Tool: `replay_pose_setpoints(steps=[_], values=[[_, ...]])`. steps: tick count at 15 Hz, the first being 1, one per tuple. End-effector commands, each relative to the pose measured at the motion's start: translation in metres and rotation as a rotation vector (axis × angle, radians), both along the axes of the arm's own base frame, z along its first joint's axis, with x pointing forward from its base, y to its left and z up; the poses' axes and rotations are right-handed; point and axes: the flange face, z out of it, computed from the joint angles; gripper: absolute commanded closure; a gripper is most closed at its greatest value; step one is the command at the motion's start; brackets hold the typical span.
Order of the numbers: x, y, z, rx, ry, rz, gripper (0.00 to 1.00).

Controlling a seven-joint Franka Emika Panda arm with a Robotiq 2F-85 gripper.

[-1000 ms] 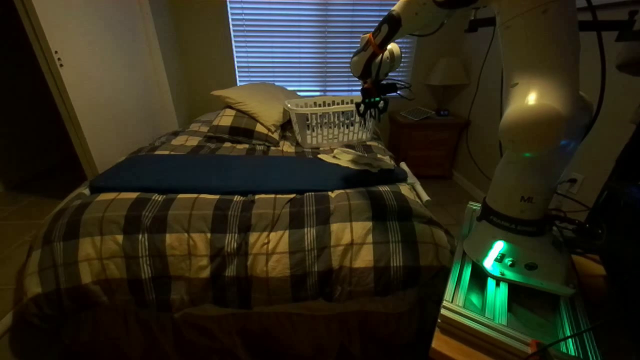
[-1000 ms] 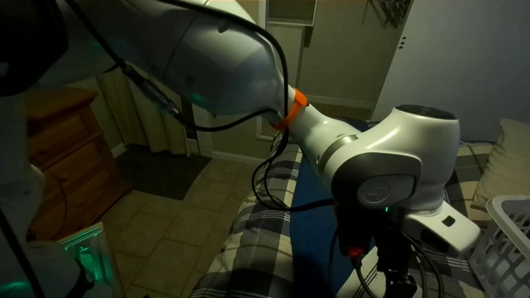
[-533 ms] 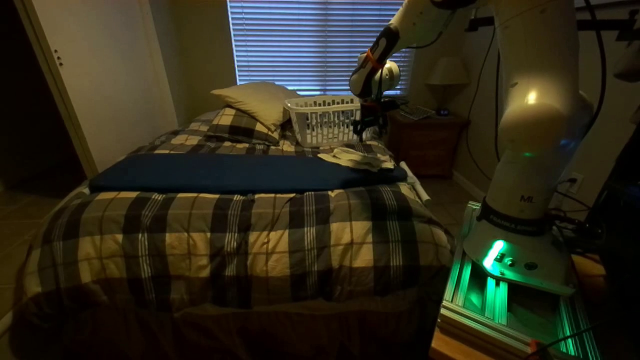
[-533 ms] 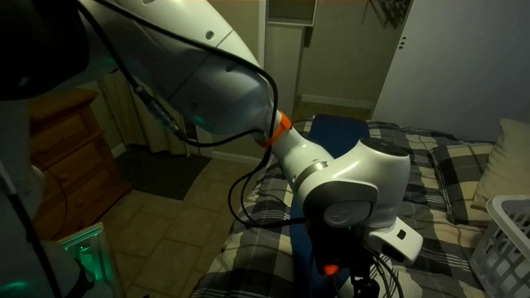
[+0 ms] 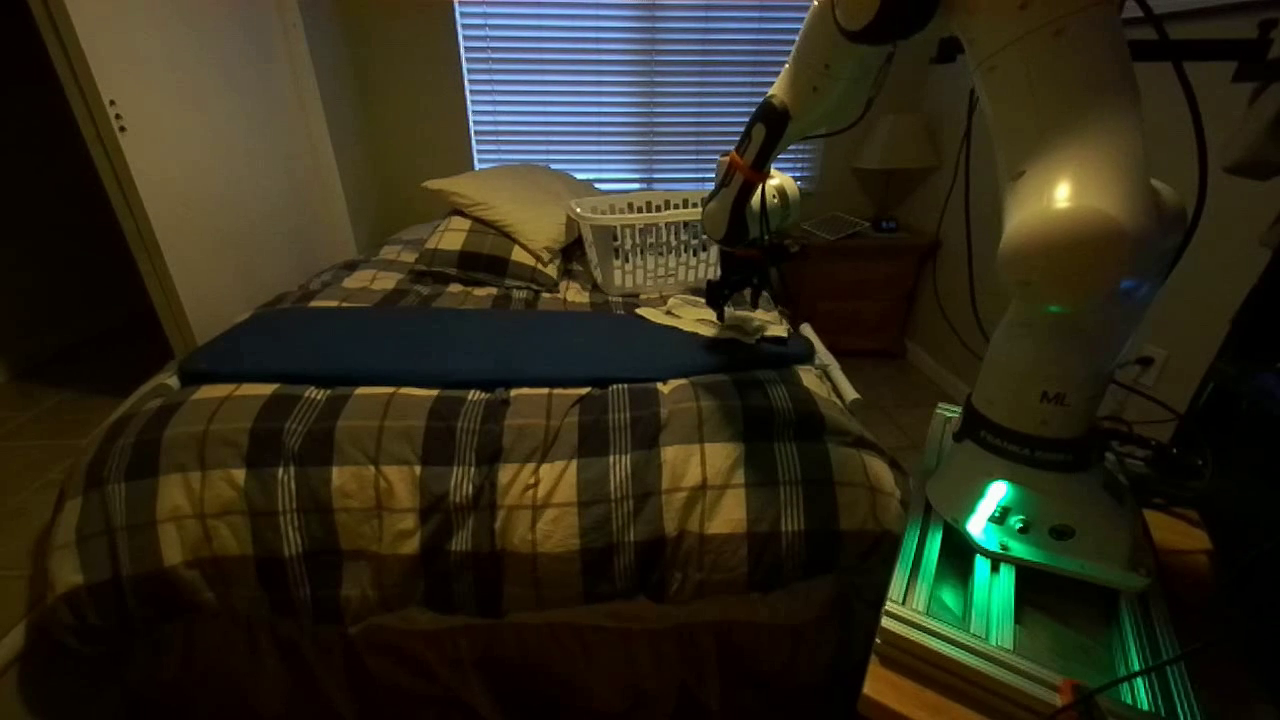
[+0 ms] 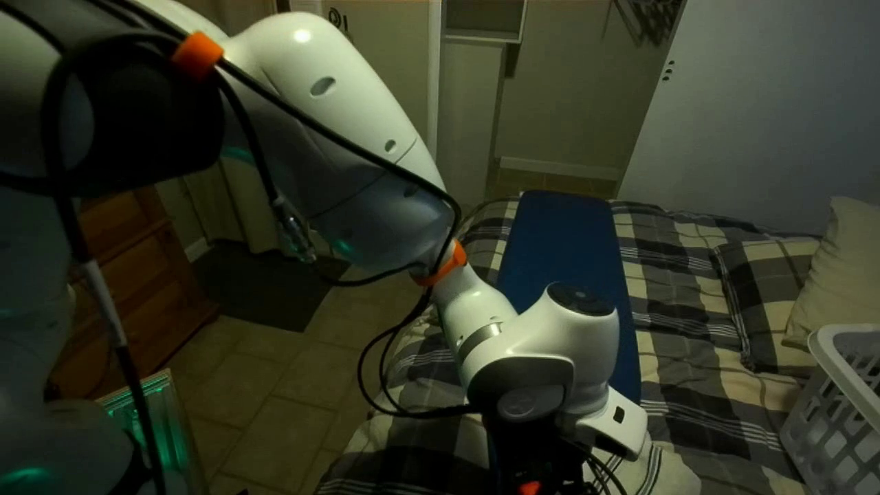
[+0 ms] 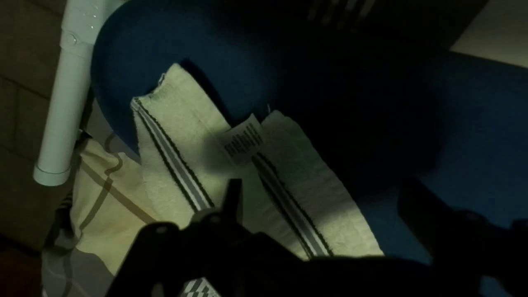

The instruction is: Unfold the towel on the bed

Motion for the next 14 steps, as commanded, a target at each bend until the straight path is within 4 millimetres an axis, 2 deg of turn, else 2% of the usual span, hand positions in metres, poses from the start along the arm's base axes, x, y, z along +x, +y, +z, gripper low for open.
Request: replay_pose_setpoints(steps=[1, 3, 4, 5, 6, 7, 8, 9, 10, 14], values=[[-0.004, -0.002, -0.023, -0.001, -0.01, 0.054, 0.34], [-0.005, -0.004, -0.034, -0.001, -0.008, 0.08, 0.48], [-0.007, -0.005, -0.039, -0.002, -0.004, 0.09, 0.27], [-0.007, -0.006, -0.044, -0.004, -0.002, 0.1, 0.12], [-0.008, -0.007, -0.049, -0.005, 0.002, 0.11, 0.1], [-0.009, -0.008, -0.052, -0.009, 0.002, 0.121, 0.04], [-0.009, -0.009, -0.055, -0.013, 0.0, 0.133, 0.48], [-0.01, -0.01, -0.058, -0.016, -0.001, 0.143, 0.44], [-0.01, -0.01, -0.06, -0.019, -0.005, 0.153, 0.46], [-0.007, -0.01, -0.061, -0.027, -0.017, 0.187, 0.75]])
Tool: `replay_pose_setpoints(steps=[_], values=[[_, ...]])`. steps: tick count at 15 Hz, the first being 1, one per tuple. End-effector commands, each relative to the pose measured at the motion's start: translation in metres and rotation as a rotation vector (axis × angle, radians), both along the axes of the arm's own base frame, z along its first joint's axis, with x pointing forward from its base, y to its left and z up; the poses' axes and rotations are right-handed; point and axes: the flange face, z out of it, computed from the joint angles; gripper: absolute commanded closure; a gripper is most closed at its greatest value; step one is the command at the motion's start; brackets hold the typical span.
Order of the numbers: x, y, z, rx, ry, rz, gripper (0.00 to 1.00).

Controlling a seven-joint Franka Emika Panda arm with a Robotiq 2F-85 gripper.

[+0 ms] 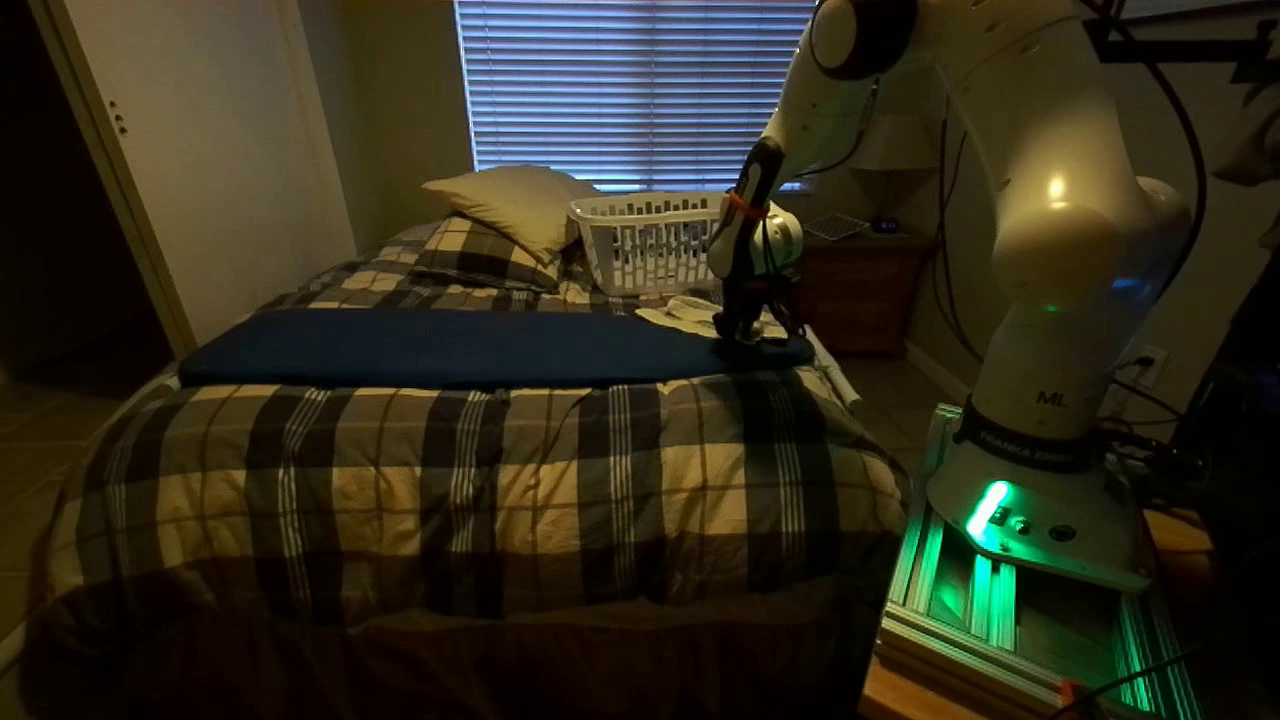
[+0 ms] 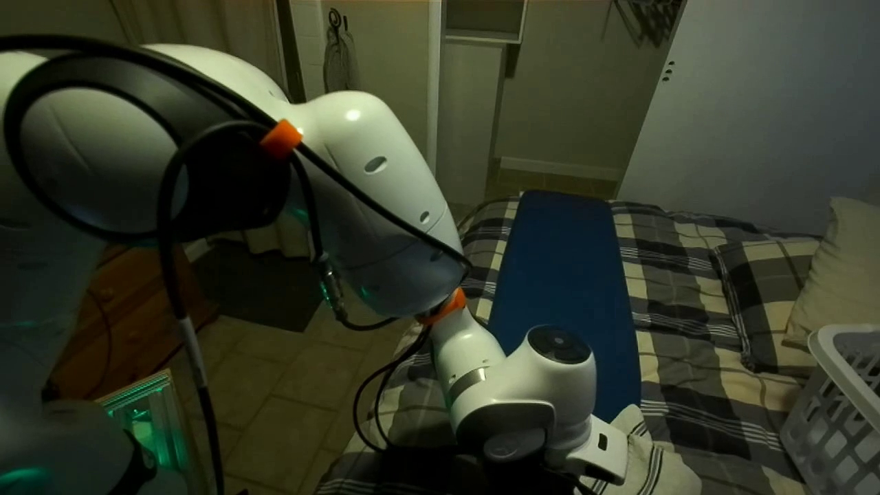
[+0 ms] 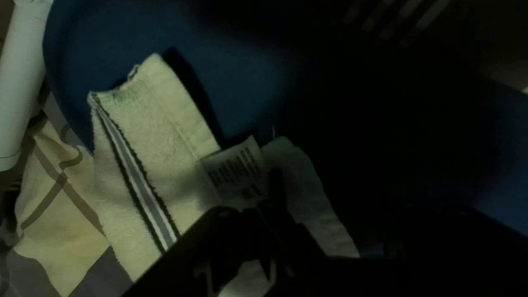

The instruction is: Unfold the towel on the bed

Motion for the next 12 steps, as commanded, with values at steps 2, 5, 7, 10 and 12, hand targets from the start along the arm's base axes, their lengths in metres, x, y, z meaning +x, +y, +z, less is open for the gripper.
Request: replay_pose_setpoints(steps=[2, 5, 7, 10, 12], values=[[0.003, -0.005, -0.003, -0.005, -0.014, 0.044, 0.88], [0.004, -0.006, 0.001, 0.0, -0.008, 0.042, 0.97], [0.004, -0.01, 0.004, -0.005, -0.008, 0.037, 0.99], [0.009, -0.005, 0.023, 0.01, -0.027, 0.026, 0.95], [0.017, 0.007, 0.044, 0.043, -0.049, 0.018, 0.94]])
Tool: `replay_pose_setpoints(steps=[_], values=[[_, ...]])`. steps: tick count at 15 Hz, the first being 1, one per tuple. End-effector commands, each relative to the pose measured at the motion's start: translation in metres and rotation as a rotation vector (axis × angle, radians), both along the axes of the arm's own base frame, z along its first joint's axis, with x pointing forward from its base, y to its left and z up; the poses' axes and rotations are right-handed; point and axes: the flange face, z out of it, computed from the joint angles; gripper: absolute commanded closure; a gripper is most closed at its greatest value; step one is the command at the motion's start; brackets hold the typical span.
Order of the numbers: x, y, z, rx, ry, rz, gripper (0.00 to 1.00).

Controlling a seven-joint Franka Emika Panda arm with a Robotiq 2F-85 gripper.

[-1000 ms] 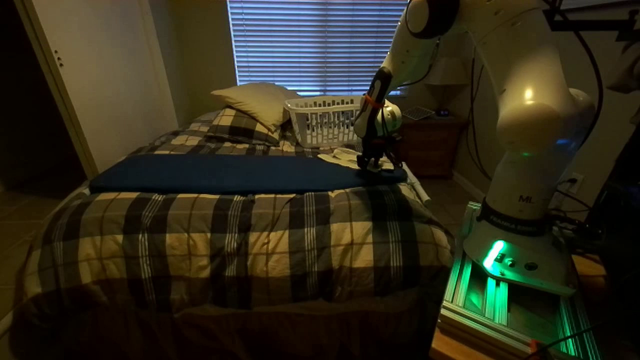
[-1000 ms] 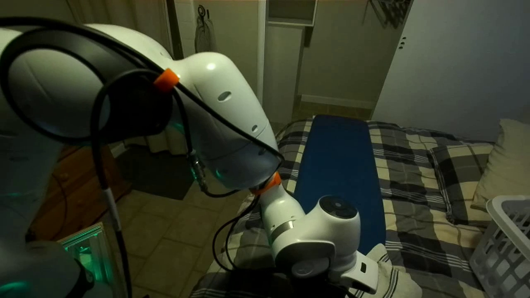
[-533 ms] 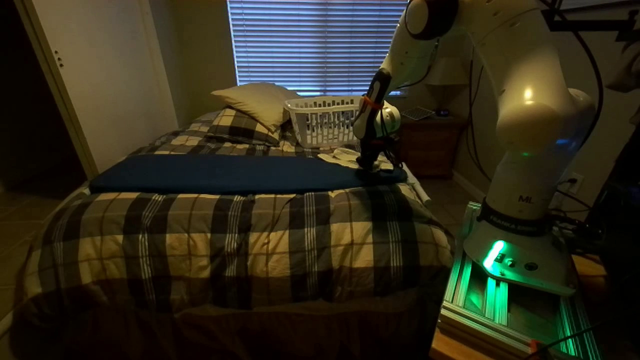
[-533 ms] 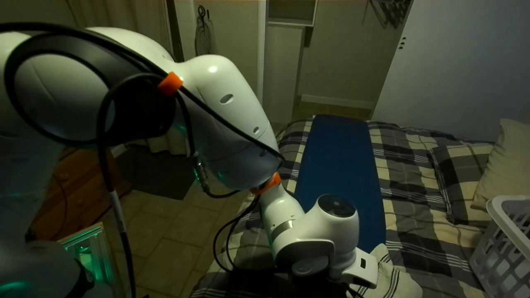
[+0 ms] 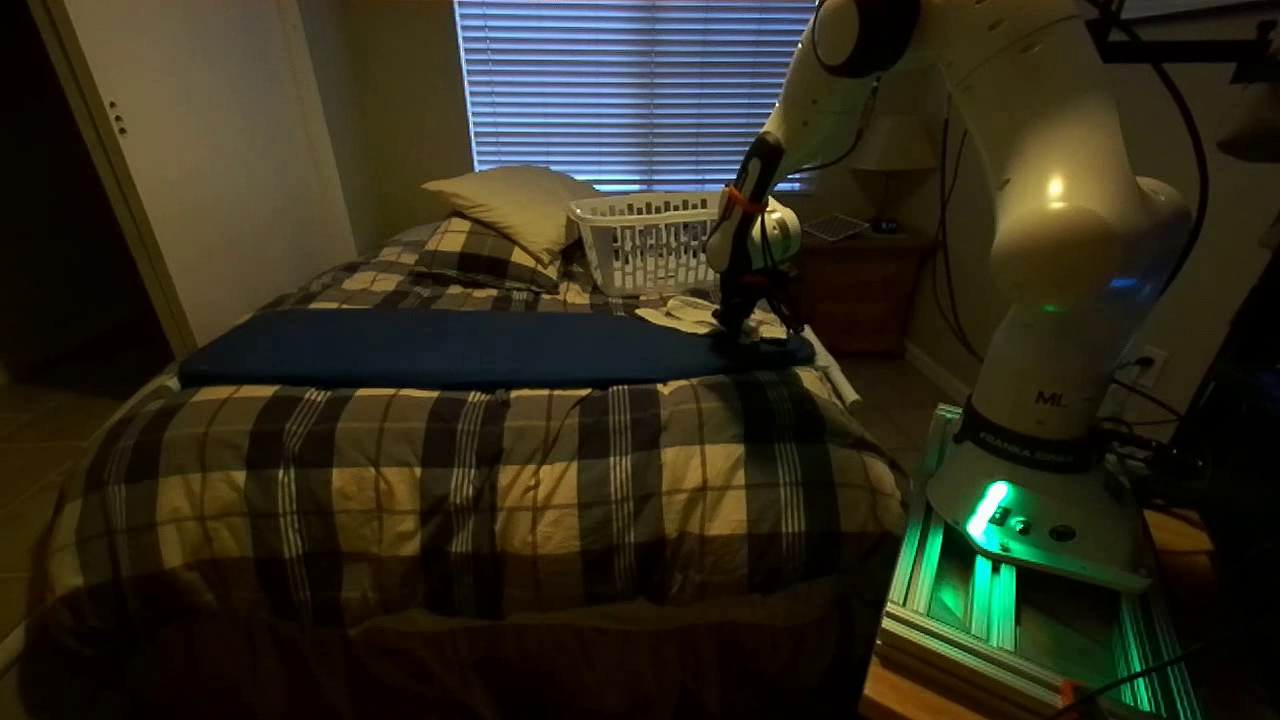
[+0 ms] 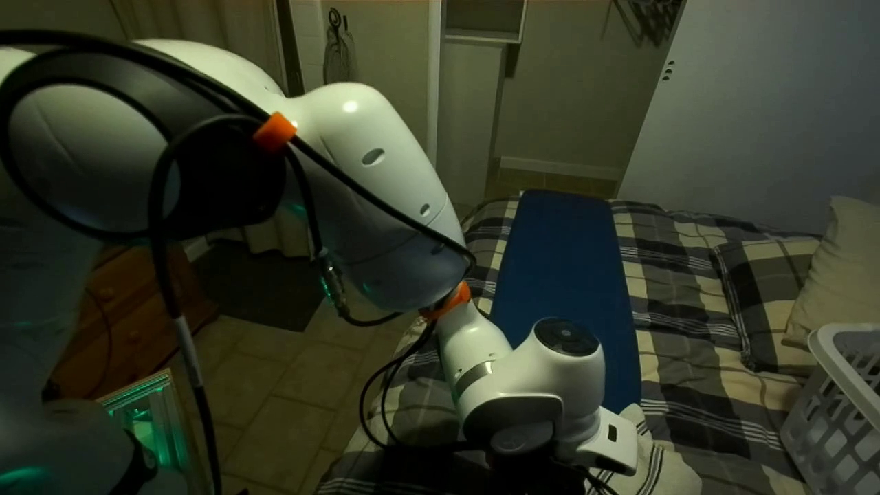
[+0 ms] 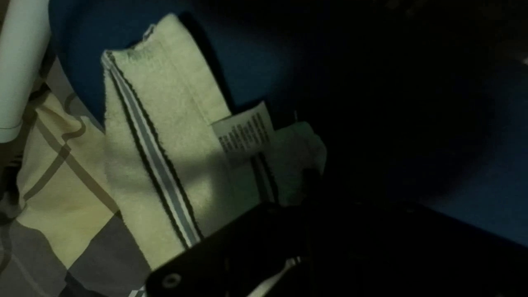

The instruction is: Unfold the towel on the bed

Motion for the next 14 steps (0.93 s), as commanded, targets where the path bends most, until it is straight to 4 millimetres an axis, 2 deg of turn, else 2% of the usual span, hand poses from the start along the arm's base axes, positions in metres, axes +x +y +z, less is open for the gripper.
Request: replay_pose_setpoints(steps=[1, 5, 7, 10, 12, 13, 14], values=[[0.013, 0.018, 0.043, 0.072, -0.034, -0.017, 0.94], [0.033, 0.05, 0.096, 0.21, -0.07, -0.063, 0.96], [0.044, 0.058, 0.126, 0.271, -0.127, -0.101, 0.95], [0.053, 0.06, 0.149, 0.292, -0.187, -0.13, 0.95], [0.051, 0.06, 0.152, 0.293, -0.197, -0.132, 0.95], [0.049, 0.057, 0.144, 0.27, -0.169, -0.125, 0.92], [0.046, 0.055, 0.135, 0.255, -0.154, -0.118, 0.69]])
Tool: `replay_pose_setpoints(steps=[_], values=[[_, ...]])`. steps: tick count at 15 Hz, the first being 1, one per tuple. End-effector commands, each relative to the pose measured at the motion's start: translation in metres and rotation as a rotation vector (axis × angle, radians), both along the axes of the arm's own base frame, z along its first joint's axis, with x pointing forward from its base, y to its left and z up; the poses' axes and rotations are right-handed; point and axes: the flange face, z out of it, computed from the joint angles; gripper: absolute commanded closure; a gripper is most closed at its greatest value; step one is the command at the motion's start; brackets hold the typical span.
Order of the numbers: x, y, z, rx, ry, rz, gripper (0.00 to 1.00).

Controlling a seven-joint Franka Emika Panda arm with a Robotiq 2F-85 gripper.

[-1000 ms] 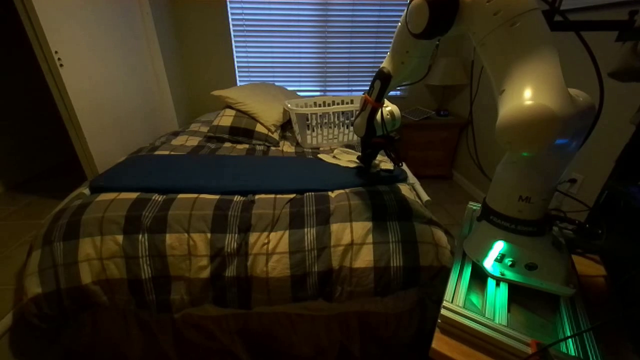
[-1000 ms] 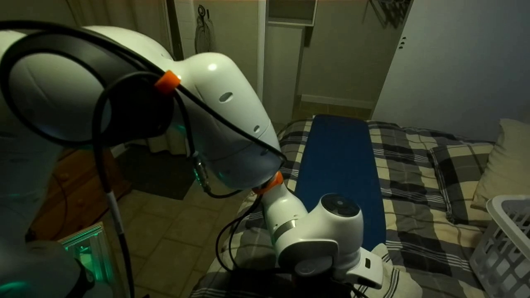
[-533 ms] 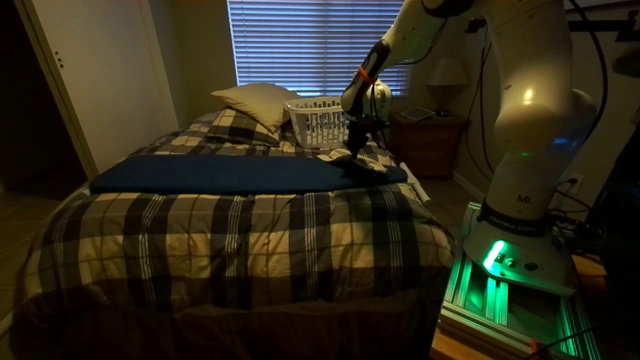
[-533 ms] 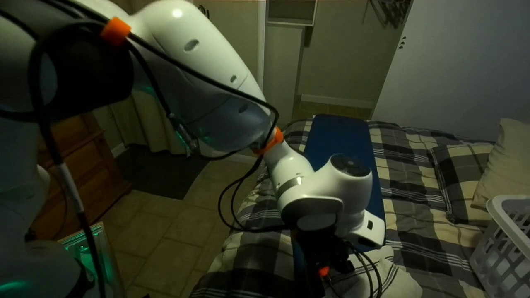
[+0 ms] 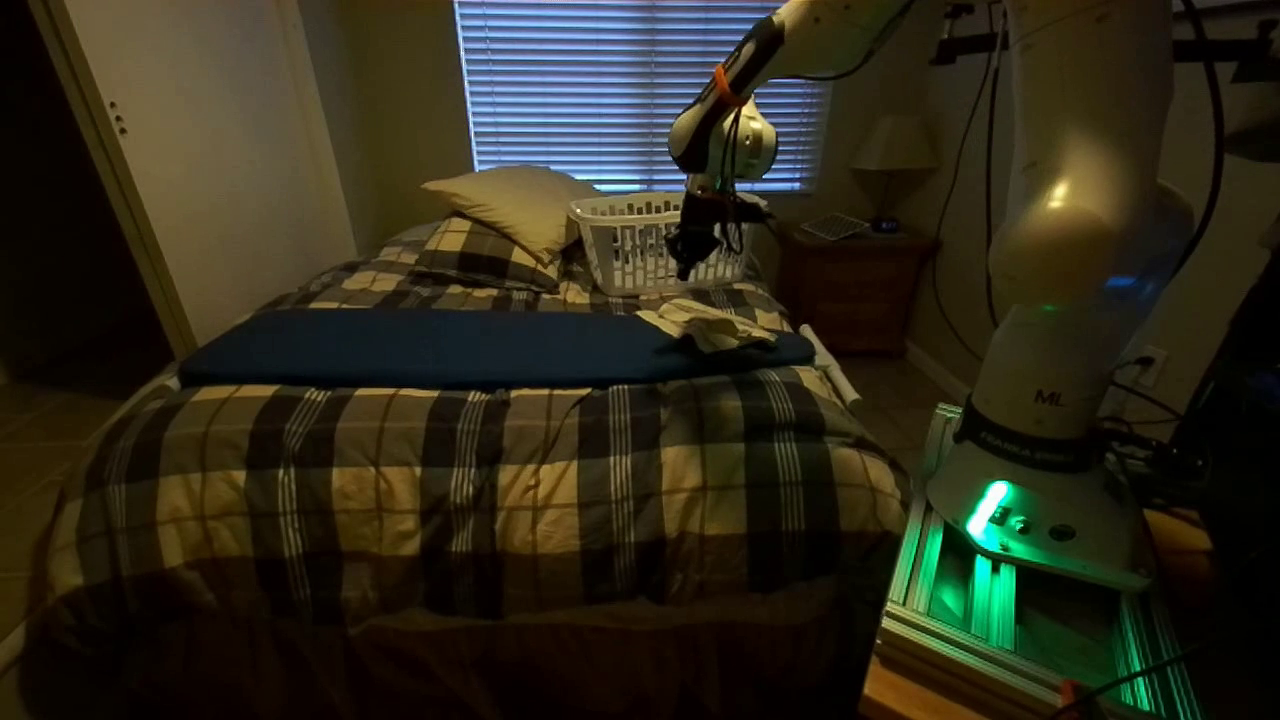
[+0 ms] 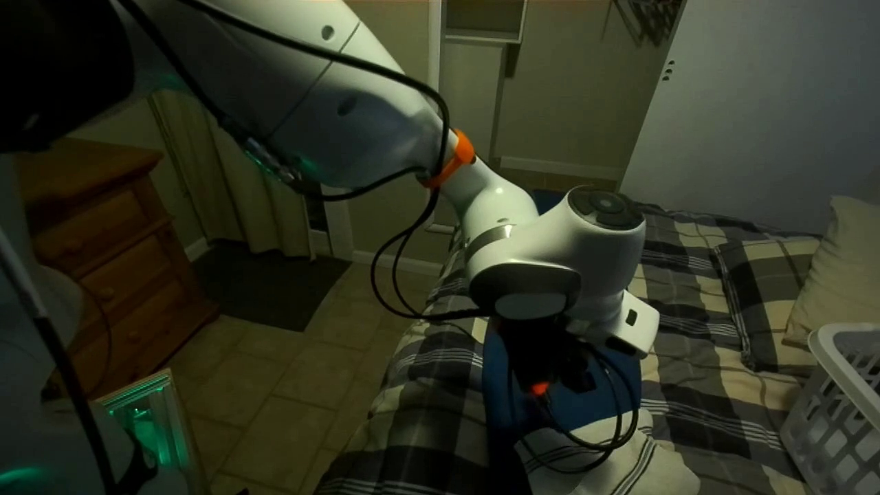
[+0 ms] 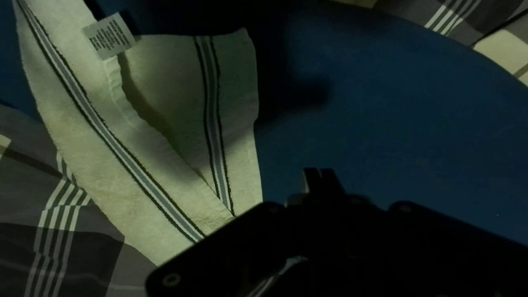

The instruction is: Unfold the towel on the bed

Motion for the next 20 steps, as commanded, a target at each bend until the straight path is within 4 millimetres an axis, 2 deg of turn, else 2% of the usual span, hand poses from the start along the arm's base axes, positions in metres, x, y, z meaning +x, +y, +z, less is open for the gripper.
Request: replay_pose_setpoints(steps=[1, 2, 11, 12, 14, 16, 17, 20], values=[[-0.009, -0.007, -0.022, -0.035, 0.039, 0.027, 0.68], [-0.012, -0.008, -0.033, -0.049, 0.056, 0.037, 0.65], [-0.016, -0.005, -0.112, -0.215, 0.124, 0.197, 0.03], [-0.015, -0.004, -0.119, -0.234, 0.128, 0.215, 0.0], [-0.015, -0.004, -0.129, -0.262, 0.141, 0.24, 0.0], [-0.015, -0.004, -0.138, -0.283, 0.147, 0.261, 0.25], [-0.015, -0.004, -0.141, -0.292, 0.147, 0.27, 0.27], [-0.014, -0.004, -0.149, -0.312, 0.151, 0.284, 0.49]])
